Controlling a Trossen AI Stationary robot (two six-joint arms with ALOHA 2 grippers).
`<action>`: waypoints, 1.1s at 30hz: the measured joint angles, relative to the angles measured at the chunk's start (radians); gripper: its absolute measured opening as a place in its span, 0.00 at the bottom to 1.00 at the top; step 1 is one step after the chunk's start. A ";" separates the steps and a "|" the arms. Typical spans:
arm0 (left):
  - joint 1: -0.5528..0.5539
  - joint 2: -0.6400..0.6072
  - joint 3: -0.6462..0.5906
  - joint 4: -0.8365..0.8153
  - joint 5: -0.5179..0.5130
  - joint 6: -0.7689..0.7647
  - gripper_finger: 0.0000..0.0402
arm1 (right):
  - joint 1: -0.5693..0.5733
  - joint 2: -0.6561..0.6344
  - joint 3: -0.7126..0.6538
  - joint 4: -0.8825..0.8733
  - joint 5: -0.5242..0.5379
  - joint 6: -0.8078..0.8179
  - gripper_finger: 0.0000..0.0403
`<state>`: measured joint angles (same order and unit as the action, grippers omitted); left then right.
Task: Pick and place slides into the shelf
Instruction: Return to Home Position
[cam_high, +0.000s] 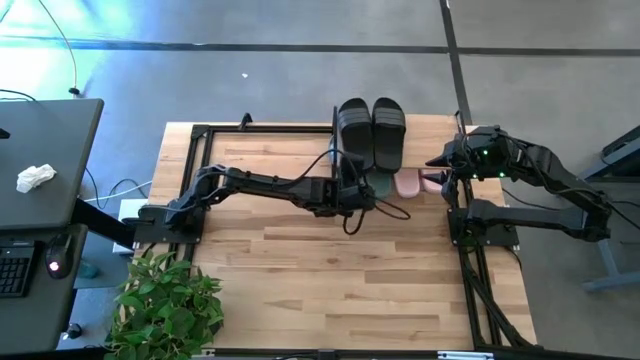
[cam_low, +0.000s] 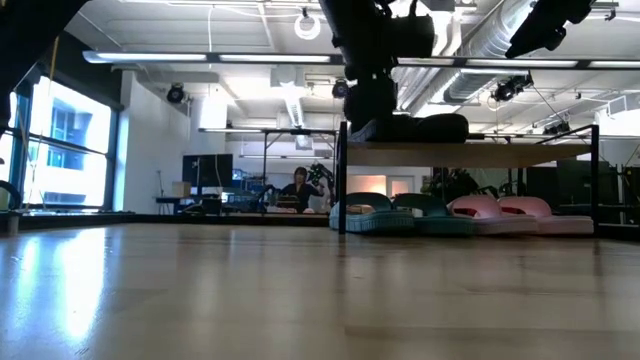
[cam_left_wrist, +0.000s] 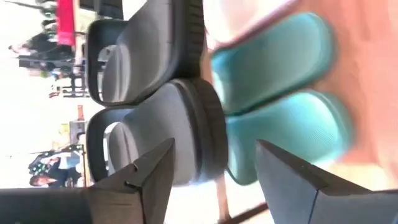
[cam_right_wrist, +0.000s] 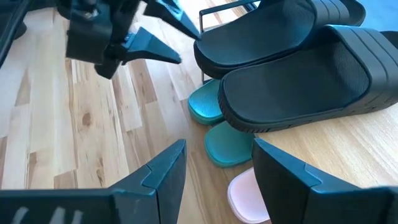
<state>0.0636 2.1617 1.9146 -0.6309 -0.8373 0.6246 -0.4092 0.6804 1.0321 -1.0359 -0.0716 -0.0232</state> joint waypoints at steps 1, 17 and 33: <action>-0.007 -0.005 0.009 -0.026 -0.004 0.000 0.52 | 0.000 0.000 0.000 0.000 0.000 0.000 0.43; -0.062 -0.124 0.390 -0.291 0.017 0.147 0.44 | 0.000 -0.003 0.000 -0.011 0.045 0.023 0.43; 0.194 -0.289 0.352 -0.658 0.515 -0.075 0.12 | 0.000 -0.088 0.000 -0.259 0.010 0.110 0.14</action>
<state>0.2574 1.8730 2.2668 -1.2891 -0.3224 0.5491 -0.4095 0.5923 1.0325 -1.2952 -0.0612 0.0872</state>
